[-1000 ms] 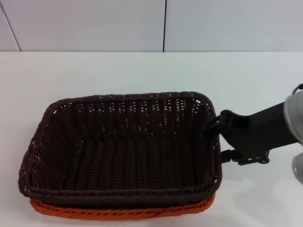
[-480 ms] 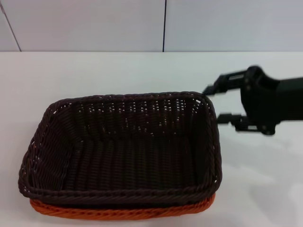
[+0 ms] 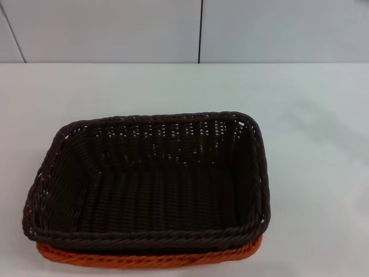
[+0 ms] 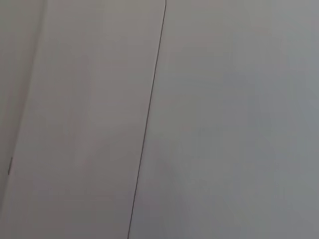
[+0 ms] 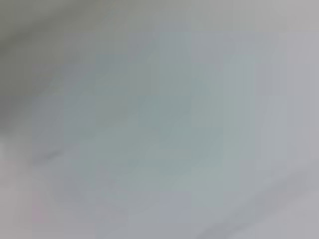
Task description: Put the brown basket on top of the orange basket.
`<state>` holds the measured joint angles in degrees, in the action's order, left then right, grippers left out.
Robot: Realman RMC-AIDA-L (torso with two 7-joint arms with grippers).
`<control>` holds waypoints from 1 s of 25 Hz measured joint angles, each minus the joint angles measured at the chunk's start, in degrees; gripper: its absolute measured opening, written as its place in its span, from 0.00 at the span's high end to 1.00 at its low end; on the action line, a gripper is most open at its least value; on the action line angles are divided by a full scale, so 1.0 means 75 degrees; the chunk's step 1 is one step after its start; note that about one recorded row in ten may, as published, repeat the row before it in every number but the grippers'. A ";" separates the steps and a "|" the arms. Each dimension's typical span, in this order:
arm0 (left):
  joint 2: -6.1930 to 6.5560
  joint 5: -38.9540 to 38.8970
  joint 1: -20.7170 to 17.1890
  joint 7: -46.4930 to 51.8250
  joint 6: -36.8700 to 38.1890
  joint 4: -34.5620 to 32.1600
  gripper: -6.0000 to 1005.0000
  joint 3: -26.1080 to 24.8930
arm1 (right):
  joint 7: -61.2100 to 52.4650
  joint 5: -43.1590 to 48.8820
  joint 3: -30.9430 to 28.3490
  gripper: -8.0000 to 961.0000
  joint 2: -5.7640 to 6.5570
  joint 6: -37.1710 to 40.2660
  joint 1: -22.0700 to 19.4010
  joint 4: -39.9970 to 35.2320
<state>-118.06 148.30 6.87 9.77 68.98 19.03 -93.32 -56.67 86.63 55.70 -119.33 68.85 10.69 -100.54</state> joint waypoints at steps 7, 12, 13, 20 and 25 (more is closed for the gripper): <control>-0.0033 0.0031 -0.0105 0.0075 0.0394 -0.0065 0.22 0.0091 | 0.1636 -0.5559 -0.1338 0.40 0.0023 -0.0490 -0.0095 0.5109; -0.0059 0.0046 -0.0166 0.0077 0.0407 -0.0217 0.22 0.0102 | 0.3876 -0.8691 -0.1679 0.40 0.0045 0.1889 0.0043 0.9175; -0.0059 0.0049 -0.0160 0.0078 0.0407 -0.0285 0.22 0.0103 | 0.4158 -0.9072 -0.1724 0.40 0.0046 0.2238 0.0094 0.9701; -0.0052 0.0034 -0.0031 0.0052 0.0413 -0.0581 0.22 0.0113 | 0.5454 -1.0007 -0.1940 0.36 0.0028 0.3186 0.0394 1.1362; -0.0056 0.0025 0.0263 0.0003 0.0423 -0.0922 0.22 0.0117 | 0.5446 -1.0020 -0.1929 0.31 0.0028 0.3210 0.0539 1.1668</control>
<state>-118.47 148.48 8.84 9.79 72.15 12.11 -92.44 -15.83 11.48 41.23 -119.11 92.92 14.73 -13.02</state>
